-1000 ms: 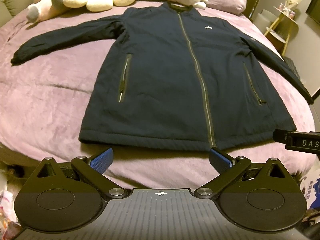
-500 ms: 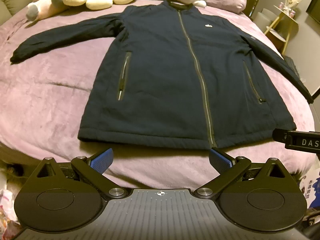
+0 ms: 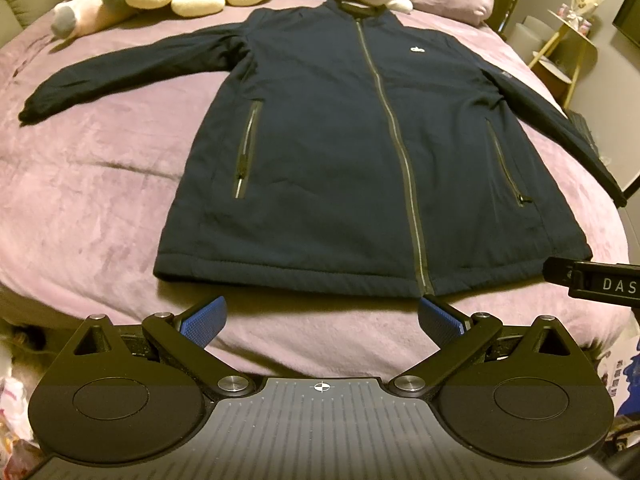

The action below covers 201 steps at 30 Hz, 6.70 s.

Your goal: Fold large clothes

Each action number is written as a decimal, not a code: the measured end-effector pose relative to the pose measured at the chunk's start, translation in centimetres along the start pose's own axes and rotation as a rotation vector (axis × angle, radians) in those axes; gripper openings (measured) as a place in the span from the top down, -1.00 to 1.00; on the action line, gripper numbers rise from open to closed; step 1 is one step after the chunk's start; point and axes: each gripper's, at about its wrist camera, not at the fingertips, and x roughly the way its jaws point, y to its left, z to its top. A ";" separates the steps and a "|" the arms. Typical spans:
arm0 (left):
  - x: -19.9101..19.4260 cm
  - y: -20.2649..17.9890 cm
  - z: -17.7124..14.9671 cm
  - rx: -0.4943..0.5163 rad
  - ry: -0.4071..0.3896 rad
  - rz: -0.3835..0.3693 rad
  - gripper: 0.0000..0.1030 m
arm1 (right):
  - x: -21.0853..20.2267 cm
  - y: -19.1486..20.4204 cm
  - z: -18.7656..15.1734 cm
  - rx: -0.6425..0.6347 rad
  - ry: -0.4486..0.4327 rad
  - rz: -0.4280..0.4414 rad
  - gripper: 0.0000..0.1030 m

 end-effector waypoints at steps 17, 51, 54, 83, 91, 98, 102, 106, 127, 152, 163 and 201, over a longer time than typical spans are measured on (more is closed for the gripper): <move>0.7 0.2 0.3 -0.009 0.025 -0.012 -1.00 | 0.7 0.0 0.3 0.003 0.020 0.016 -0.98; 18.1 -3.8 19.3 -0.037 -0.208 -0.056 -1.00 | 20.3 -33.9 7.4 1.153 -0.411 0.295 -0.26; 20.9 -3.8 20.3 -0.076 -0.186 -0.070 -1.00 | 23.5 -37.5 6.9 1.312 -0.449 0.281 -0.09; 20.0 0.9 22.9 -0.068 -0.205 -0.120 -1.00 | 26.8 -2.0 21.2 -0.478 -0.408 -0.080 0.45; 21.4 -2.2 25.7 -0.172 -0.179 -0.411 -1.00 | 24.7 -4.3 22.4 -0.378 -0.404 0.103 -0.92; 27.9 -8.6 28.6 -0.245 -0.034 -0.603 -0.74 | 22.3 -17.0 19.6 0.306 -0.405 0.480 0.01; 31.4 -9.7 29.2 -0.292 0.081 -0.576 -0.31 | 24.5 -20.6 16.9 0.517 -0.321 0.566 0.28; 33.4 -10.0 29.7 -0.323 0.123 -0.570 0.47 | 25.1 -20.7 15.1 0.555 -0.290 0.574 0.28; 28.1 4.4 32.1 -0.306 -0.123 -0.188 -0.34 | 27.7 -17.3 20.6 0.606 -0.239 0.619 0.17; 22.3 8.3 38.1 -0.445 -0.334 -0.296 0.64 | 28.0 -14.8 24.4 0.729 -0.337 0.668 -0.49; 24.8 5.8 35.4 -0.243 -0.343 -0.244 0.62 | 32.6 -16.0 28.6 0.797 -0.339 0.571 0.86; 33.0 2.1 34.2 -0.018 -0.307 0.049 -0.46 | 33.9 -2.1 31.1 -0.262 -0.429 -0.122 1.00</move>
